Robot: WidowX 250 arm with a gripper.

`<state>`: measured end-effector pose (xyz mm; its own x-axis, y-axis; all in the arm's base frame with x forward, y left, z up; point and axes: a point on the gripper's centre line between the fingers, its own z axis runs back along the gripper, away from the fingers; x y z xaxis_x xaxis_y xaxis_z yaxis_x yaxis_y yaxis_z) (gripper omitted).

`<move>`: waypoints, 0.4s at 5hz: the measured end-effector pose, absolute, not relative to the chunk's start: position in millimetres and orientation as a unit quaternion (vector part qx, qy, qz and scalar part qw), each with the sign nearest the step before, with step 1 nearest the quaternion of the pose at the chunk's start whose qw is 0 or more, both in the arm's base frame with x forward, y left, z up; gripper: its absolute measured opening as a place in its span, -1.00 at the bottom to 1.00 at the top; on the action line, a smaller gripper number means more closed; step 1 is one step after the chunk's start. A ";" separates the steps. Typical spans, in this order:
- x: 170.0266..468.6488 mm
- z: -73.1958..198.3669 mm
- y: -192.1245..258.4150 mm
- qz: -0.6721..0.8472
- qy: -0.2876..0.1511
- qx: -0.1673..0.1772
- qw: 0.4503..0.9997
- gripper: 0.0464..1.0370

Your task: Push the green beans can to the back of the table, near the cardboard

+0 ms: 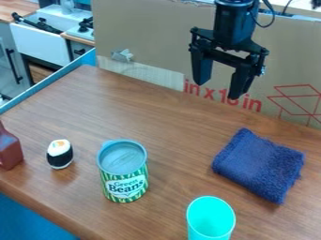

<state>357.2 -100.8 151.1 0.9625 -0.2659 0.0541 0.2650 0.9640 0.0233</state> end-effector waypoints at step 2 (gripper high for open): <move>326.7 125.7 -91.0 -0.143 0.019 -0.006 0.990 0.93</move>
